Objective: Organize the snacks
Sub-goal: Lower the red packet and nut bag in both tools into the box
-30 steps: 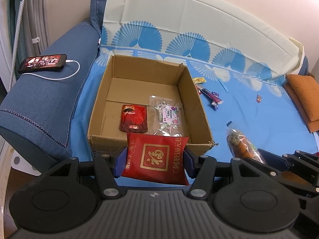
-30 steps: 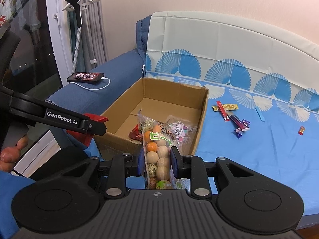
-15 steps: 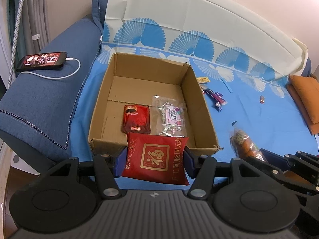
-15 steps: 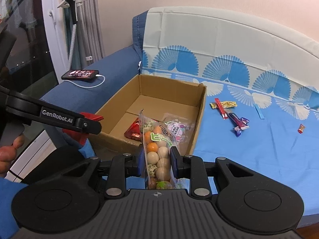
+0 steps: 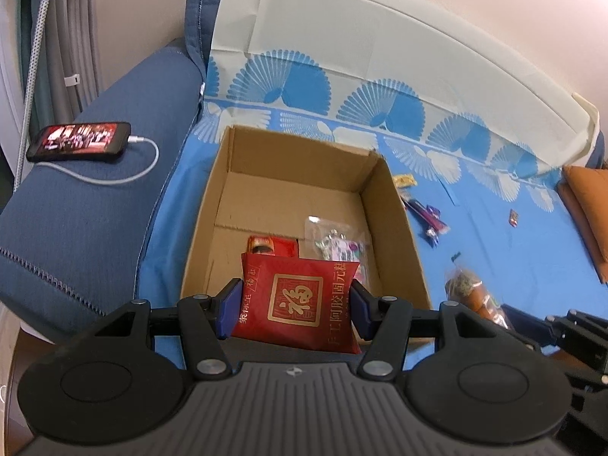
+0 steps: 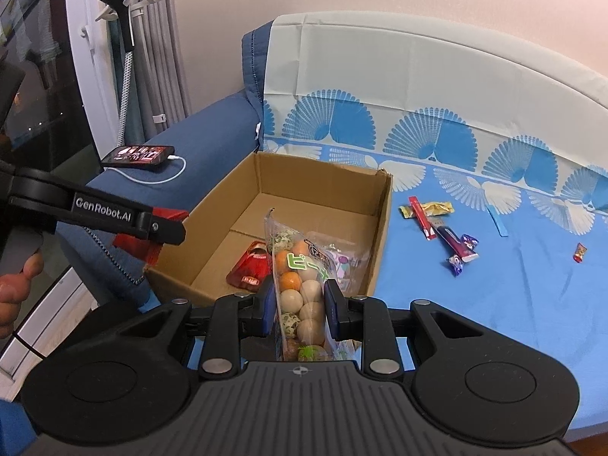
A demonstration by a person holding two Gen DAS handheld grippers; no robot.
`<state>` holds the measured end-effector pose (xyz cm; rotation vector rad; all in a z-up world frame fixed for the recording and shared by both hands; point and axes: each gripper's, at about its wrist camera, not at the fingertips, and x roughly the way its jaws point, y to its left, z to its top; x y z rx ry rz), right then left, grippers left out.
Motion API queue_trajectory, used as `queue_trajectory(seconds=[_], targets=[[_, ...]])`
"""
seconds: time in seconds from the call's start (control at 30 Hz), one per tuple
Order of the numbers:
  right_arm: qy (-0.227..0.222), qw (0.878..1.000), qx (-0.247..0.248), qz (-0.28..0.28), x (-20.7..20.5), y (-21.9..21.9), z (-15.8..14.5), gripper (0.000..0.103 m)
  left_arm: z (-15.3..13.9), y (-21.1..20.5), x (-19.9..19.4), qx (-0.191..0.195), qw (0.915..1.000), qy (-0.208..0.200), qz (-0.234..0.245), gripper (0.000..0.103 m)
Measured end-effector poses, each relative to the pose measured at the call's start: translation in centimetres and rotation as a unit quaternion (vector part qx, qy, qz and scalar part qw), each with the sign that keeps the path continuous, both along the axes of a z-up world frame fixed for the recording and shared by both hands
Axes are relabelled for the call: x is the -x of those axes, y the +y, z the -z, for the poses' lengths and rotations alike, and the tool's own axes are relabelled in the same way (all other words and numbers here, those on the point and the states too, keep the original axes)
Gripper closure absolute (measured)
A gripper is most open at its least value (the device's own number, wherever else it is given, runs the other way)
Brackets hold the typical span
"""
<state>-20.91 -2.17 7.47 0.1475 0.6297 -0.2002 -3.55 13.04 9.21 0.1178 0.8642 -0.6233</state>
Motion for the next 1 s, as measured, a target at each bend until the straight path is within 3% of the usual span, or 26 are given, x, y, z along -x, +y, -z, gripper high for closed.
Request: queue_trajectory(seconds=[0.27,1.0], targets=[[0.006,1.0,-0.001,0.001,-3.5,-1.4,0.7,0.075,0.5,-2.1,-3.4,-0.003,1.0,0.001,0.001,0.04],[0.044,0.998,-0.031,0.008,-12.3,-4.5,5.1,0.075,5.9,-7.1,-9.7,-0.054,0.9982,0.023,0.015,0.04]])
